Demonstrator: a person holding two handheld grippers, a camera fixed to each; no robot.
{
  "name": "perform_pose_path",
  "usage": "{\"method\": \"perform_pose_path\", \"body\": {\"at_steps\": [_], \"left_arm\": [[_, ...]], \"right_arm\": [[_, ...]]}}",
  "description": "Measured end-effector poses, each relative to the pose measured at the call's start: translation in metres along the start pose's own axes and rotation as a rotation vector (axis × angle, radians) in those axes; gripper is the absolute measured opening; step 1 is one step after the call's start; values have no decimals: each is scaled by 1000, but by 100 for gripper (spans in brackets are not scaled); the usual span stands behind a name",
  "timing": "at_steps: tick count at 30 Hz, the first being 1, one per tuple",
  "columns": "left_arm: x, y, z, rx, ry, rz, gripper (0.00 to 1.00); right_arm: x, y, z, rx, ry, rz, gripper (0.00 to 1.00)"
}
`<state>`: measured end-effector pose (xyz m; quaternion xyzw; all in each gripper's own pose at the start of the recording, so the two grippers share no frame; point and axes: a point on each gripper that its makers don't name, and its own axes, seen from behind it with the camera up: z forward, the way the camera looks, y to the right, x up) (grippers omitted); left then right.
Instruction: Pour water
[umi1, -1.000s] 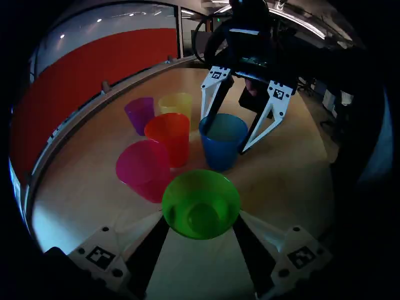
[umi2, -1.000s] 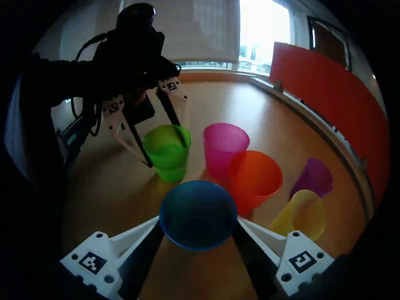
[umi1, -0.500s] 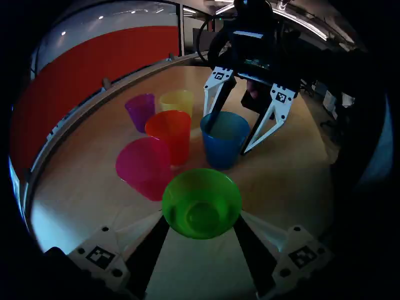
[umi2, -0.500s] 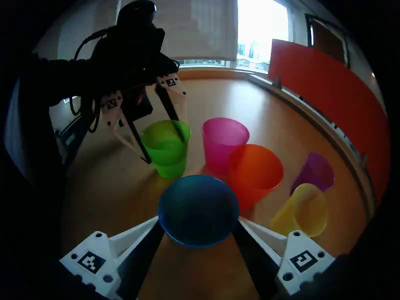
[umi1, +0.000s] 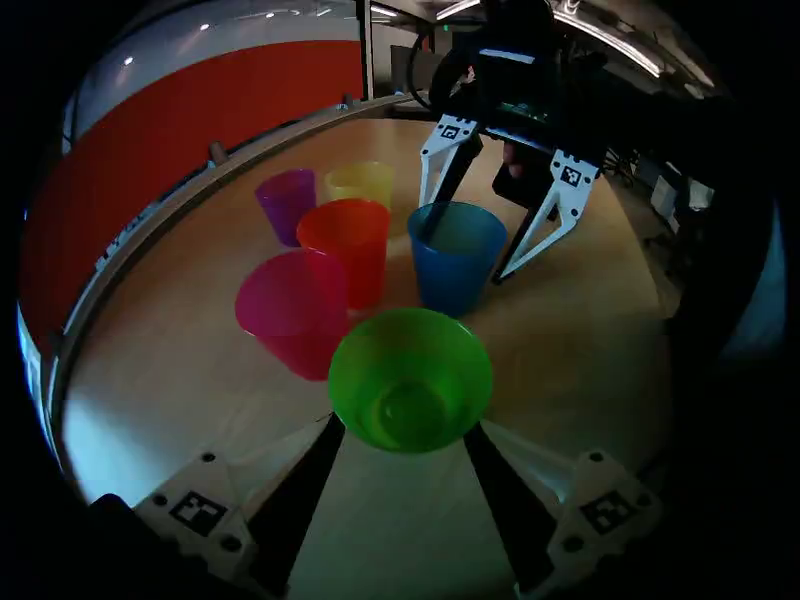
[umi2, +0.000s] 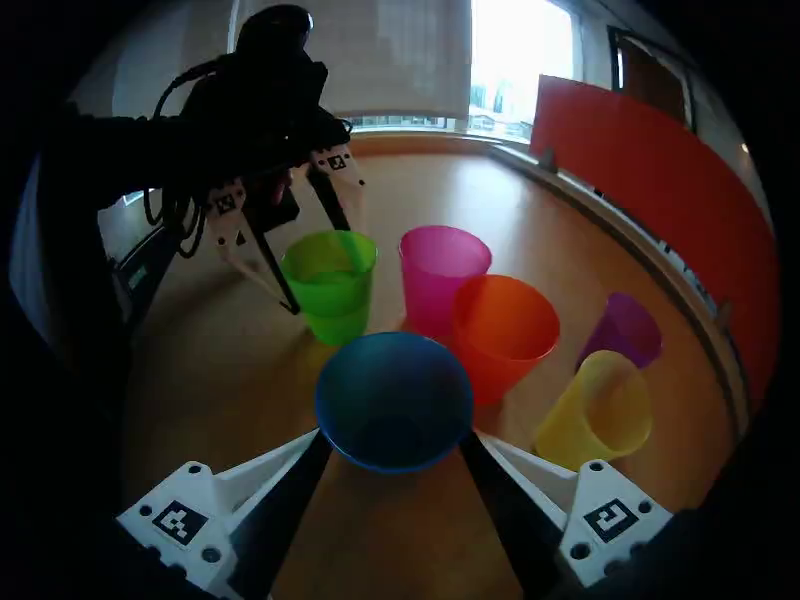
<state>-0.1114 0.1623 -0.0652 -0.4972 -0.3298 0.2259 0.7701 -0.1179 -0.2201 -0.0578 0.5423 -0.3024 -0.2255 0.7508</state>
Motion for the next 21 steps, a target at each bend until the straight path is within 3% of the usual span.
{"method": "perform_pose_path", "body": {"at_steps": [11,21], "left_arm": [[-12,-1,-12,24,-23,-4,86],[-19,-11,-32,79,-32,-8,86]], "right_arm": [[-10,4,-13,-25,-12,15,97],[-20,5,-31,-62,-14,36,97]]}}
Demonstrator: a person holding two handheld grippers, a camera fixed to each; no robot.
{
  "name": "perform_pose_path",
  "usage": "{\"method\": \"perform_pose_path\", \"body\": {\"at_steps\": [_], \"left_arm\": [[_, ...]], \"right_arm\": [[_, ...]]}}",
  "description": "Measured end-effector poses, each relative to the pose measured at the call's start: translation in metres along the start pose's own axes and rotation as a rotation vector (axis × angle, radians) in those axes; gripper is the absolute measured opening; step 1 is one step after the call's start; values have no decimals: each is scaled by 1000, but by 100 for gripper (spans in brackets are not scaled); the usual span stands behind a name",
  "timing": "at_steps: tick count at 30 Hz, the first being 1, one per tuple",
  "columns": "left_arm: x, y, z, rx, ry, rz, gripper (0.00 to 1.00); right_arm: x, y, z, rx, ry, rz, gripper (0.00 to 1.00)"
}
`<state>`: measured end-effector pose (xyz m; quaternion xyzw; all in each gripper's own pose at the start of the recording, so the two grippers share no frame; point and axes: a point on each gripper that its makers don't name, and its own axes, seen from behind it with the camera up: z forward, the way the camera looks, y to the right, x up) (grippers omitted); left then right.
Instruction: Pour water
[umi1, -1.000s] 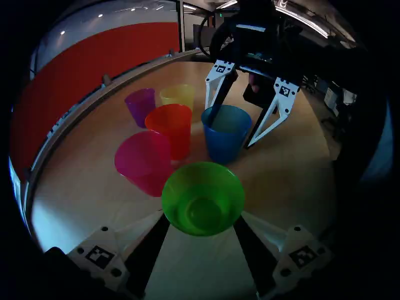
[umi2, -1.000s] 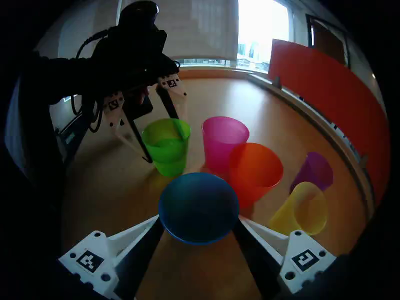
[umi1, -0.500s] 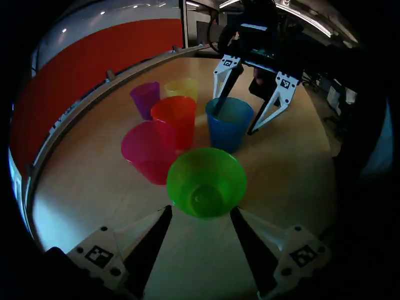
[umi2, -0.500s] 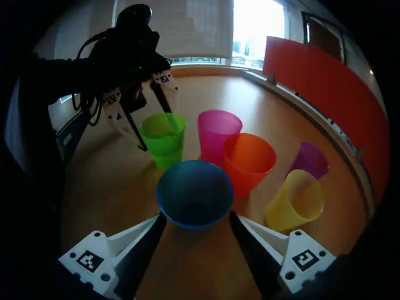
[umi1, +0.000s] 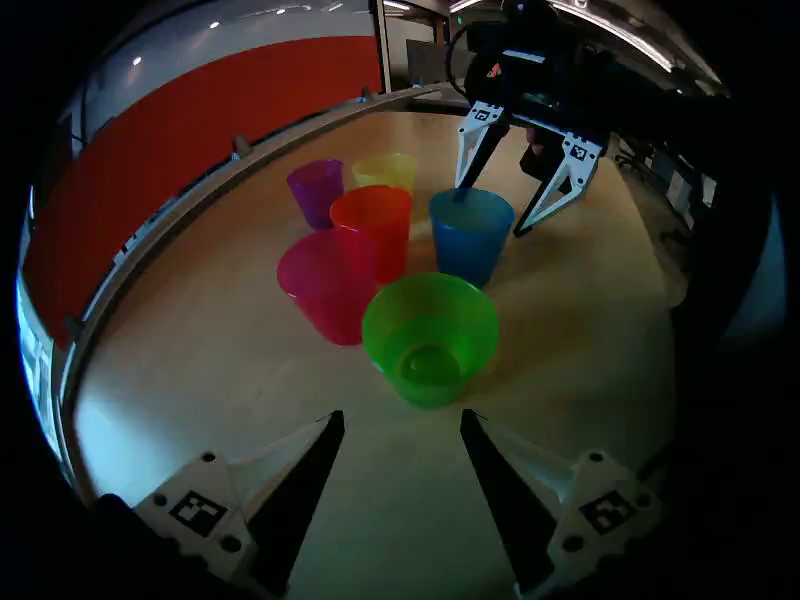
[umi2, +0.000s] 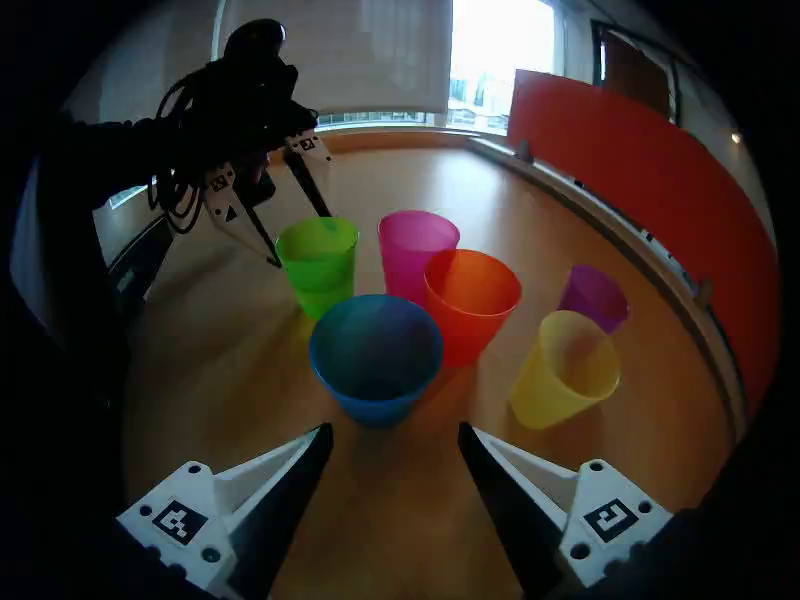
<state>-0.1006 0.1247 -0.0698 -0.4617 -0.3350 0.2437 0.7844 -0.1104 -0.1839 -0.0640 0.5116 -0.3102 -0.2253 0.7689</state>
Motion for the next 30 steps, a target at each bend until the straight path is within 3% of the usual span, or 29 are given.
{"method": "perform_pose_path", "body": {"at_steps": [17,26,30], "left_arm": [[-14,-17,-23,101,-10,-36,86],[-17,-43,-34,198,19,-142,86],[-15,-53,-40,252,42,-174,86]], "right_arm": [[-3,7,-24,-77,36,75,98],[-4,17,-35,-144,72,195,99],[-6,22,-41,-190,80,216,99]]}}
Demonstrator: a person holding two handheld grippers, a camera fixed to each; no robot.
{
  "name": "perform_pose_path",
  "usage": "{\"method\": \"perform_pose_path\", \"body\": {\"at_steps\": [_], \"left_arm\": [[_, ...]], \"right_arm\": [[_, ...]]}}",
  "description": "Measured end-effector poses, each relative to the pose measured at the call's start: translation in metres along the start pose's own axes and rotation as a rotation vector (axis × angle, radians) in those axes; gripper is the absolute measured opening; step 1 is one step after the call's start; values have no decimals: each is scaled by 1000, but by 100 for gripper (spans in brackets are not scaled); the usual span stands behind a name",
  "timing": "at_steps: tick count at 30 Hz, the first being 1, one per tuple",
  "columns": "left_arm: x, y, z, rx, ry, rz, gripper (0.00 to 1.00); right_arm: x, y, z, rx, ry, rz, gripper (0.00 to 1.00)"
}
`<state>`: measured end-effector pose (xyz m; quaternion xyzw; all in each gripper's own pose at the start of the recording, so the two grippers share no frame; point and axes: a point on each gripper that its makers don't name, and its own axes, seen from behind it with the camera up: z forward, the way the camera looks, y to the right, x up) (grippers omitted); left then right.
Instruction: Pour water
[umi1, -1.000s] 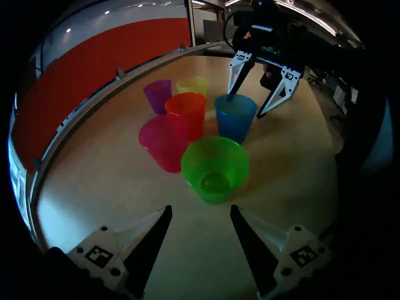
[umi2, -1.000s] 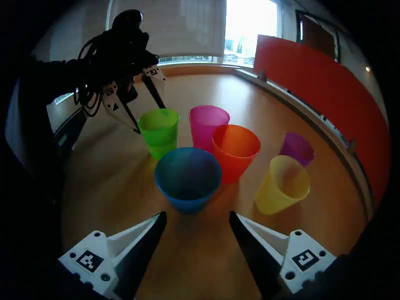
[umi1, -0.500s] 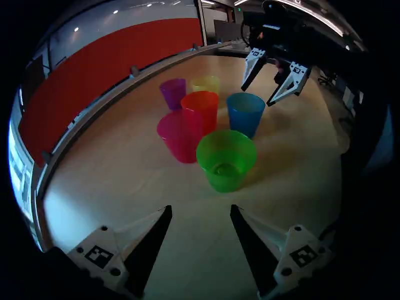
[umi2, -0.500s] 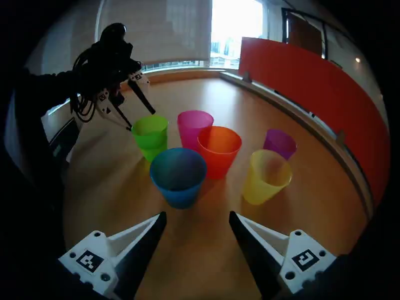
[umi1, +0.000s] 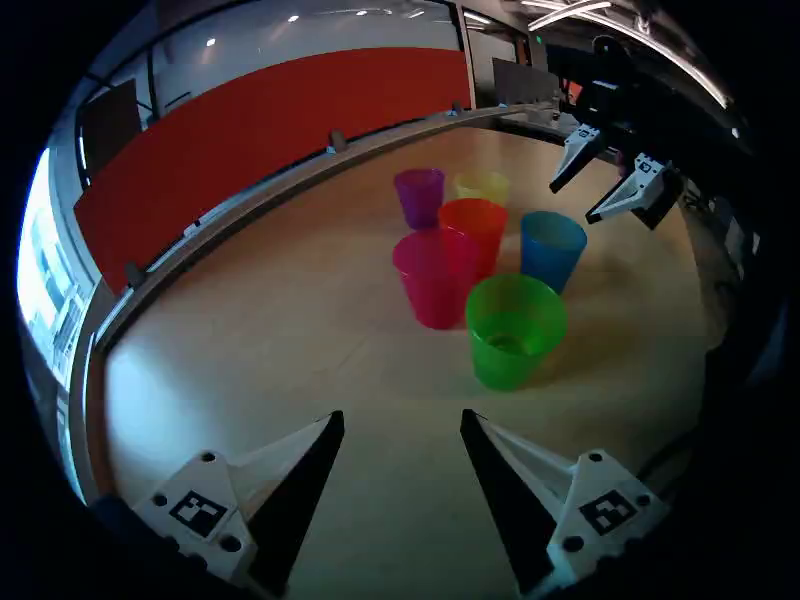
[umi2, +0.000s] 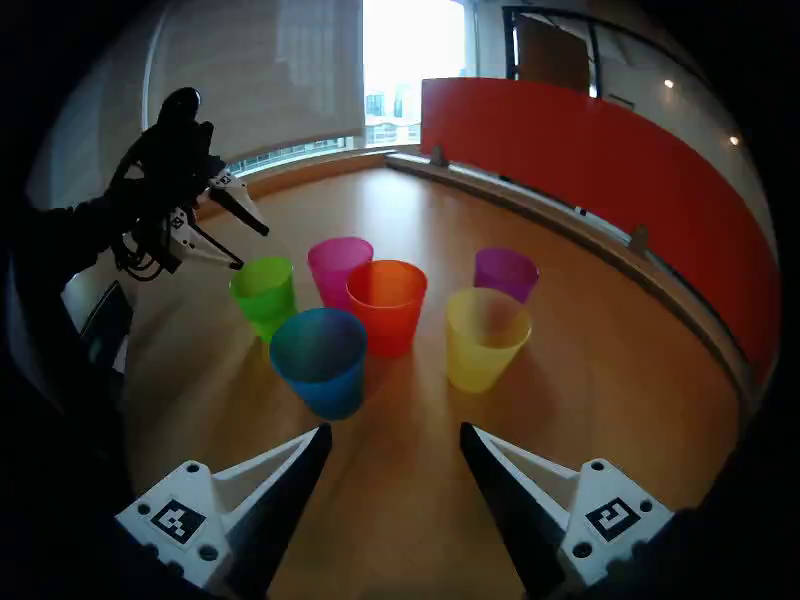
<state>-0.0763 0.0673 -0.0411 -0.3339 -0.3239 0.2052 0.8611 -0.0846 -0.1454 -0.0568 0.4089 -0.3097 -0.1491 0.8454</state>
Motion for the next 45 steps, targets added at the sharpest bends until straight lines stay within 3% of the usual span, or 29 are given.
{"method": "perform_pose_path", "body": {"at_steps": [9,17,27,35,41,45], "left_arm": [[18,-28,-13,130,90,-121,86],[35,-44,-27,215,188,-167,86],[56,-71,-49,354,321,-223,86],[78,-77,-71,440,454,-234,86],[85,-82,-87,492,549,-289,86],[85,-82,-92,510,577,-319,86]], "right_arm": [[3,23,-13,-136,31,52,99],[12,39,-32,-237,92,106,99],[27,66,-62,-399,203,107,99],[38,84,-84,-536,312,125,99],[40,91,-99,-636,398,138,99],[39,94,-108,-686,444,162,100]]}}
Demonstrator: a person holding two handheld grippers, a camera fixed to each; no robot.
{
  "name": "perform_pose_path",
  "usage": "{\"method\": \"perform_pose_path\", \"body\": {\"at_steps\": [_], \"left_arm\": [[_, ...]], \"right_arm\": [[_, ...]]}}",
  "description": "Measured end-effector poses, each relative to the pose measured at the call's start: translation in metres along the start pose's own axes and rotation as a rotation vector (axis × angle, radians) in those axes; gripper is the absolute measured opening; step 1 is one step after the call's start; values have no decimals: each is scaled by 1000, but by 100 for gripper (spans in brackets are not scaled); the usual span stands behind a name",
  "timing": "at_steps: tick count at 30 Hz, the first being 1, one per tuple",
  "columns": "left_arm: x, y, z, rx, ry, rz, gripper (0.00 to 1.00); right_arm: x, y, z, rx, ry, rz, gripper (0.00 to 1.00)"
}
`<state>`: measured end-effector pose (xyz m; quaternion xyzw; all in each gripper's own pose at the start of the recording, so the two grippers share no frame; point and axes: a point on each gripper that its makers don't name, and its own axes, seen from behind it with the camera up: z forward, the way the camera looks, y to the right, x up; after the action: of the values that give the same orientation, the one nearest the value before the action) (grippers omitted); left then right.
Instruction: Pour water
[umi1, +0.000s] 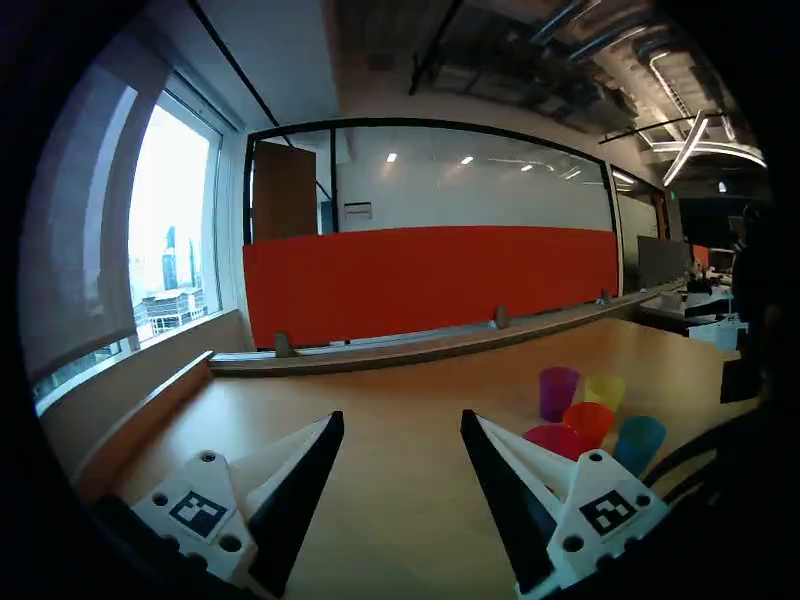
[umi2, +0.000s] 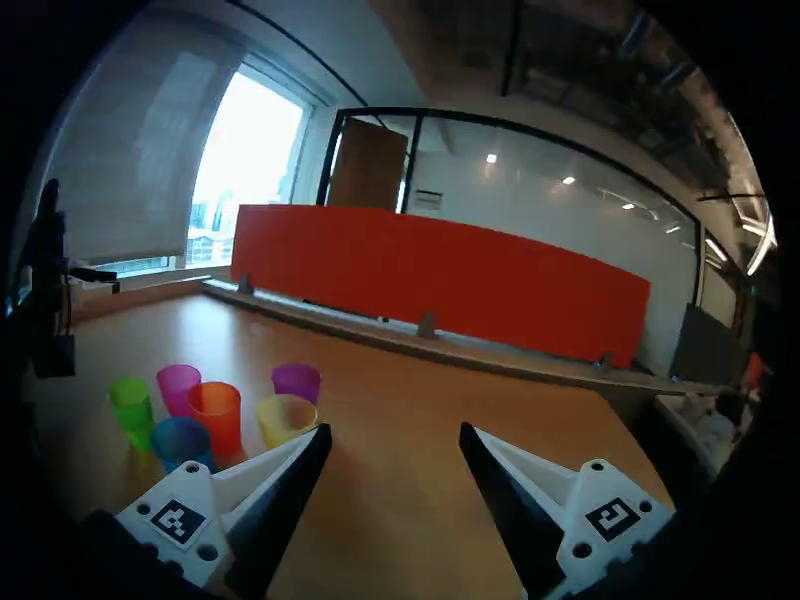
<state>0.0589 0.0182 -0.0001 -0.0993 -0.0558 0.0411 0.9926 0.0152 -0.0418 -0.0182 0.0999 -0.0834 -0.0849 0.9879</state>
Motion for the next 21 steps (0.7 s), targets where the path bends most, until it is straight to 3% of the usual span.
{"method": "perform_pose_path", "body": {"at_steps": [5,12,21], "left_arm": [[4,0,-6,27,37,-31,86],[-6,7,-10,51,70,-118,86],[-9,6,-10,91,109,-102,86]], "right_arm": [[6,12,-7,-65,53,39,100],[12,29,-18,-178,118,75,100],[13,33,-20,-228,156,103,100]]}}
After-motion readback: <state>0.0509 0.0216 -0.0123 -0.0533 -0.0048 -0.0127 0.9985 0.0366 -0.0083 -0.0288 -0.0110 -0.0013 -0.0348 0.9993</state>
